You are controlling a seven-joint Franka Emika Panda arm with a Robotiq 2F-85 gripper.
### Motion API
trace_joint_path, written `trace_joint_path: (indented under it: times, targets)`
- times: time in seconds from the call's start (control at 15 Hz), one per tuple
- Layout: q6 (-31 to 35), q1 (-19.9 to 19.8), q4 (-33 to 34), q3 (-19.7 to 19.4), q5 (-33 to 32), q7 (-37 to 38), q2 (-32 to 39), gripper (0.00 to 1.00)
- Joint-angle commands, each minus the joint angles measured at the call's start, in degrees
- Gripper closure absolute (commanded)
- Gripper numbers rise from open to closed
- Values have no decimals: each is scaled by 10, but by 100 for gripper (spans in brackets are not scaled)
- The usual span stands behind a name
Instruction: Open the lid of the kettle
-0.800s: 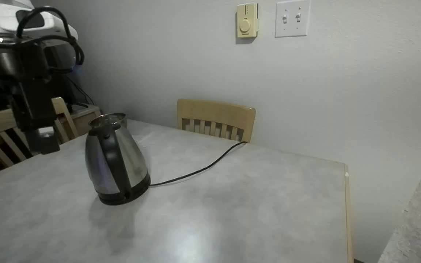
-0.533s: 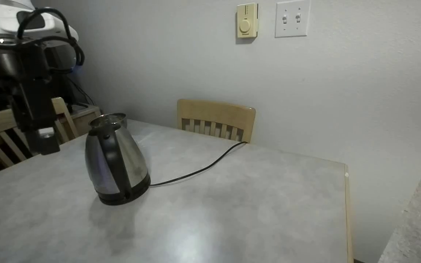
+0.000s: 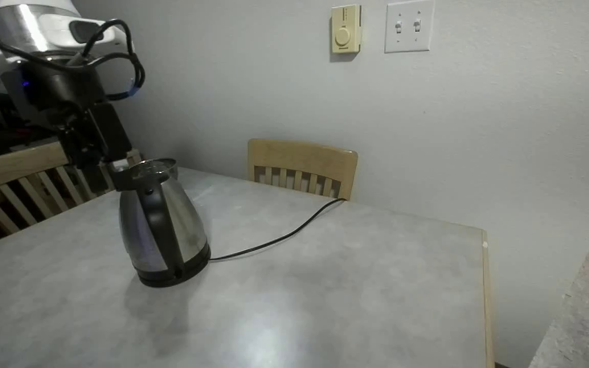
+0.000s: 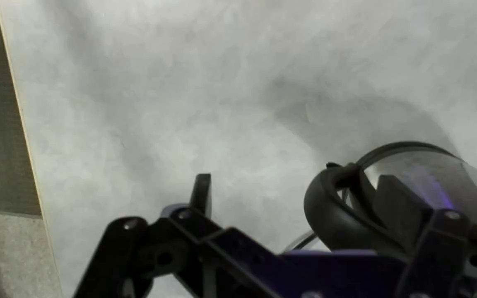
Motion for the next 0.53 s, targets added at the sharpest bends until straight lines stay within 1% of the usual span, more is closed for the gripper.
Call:
trace_joint_path:
  times: [0.0,0.13,0.2,0.27,0.4,0.47]
  targets:
    - [24,7,63,-6,-11,-13,60,0]
    - [25,9,91,-7,-9,-17,83,0]
    - [27,10,104,-7,-8,-18,94,4]
    - [29,11,117,-8,-4,-20,105,24]
    - [32,14,140,-9,1,-26,126,32]
    - [33,16,151,-9,4,-29,137,39]
